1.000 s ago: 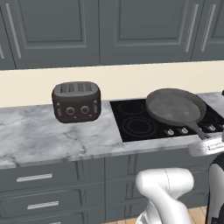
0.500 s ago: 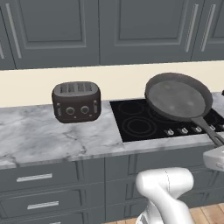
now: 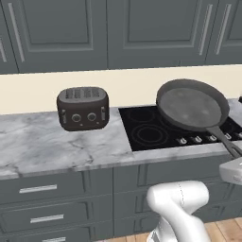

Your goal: Move the pot and pan from the stove into the sink.

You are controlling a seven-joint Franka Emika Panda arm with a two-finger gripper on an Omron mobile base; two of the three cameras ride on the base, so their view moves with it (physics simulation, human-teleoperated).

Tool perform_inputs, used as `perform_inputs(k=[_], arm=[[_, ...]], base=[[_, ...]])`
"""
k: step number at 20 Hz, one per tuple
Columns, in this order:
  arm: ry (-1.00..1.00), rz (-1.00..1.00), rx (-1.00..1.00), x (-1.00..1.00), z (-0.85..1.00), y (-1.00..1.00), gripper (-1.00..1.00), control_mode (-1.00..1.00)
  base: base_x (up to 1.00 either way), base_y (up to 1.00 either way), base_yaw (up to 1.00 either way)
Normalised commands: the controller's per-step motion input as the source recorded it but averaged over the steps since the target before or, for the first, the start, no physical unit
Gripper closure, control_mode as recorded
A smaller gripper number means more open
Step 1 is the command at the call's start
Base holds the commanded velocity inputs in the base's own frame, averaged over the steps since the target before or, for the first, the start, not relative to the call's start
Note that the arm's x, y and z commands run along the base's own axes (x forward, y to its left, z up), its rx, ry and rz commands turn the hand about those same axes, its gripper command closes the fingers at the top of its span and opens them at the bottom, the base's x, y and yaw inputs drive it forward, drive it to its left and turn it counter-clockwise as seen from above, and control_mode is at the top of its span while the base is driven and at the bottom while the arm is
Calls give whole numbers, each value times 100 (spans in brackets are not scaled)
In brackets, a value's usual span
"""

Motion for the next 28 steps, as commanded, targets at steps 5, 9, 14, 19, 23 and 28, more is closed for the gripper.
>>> perform_inputs(k=[5, 9, 14, 19, 23, 28], arm=[[0, 0, 0, 0, 0, 0, 100, 100], [0, 0, 0, 0, 0, 0, 100, 100], [0, 0, 0, 0, 0, 0, 100, 100], [0, 0, 0, 0, 0, 0, 100, 100], [0, 0, 0, 0, 0, 0, 100, 100], [0, 0, 0, 0, 0, 0, 100, 100]], base=[[-62, 1, 2], [-67, 3, 3], [-54, 4, 3], [-19, 0, 23], [-5, -2, 34], [0, -8, 40]])
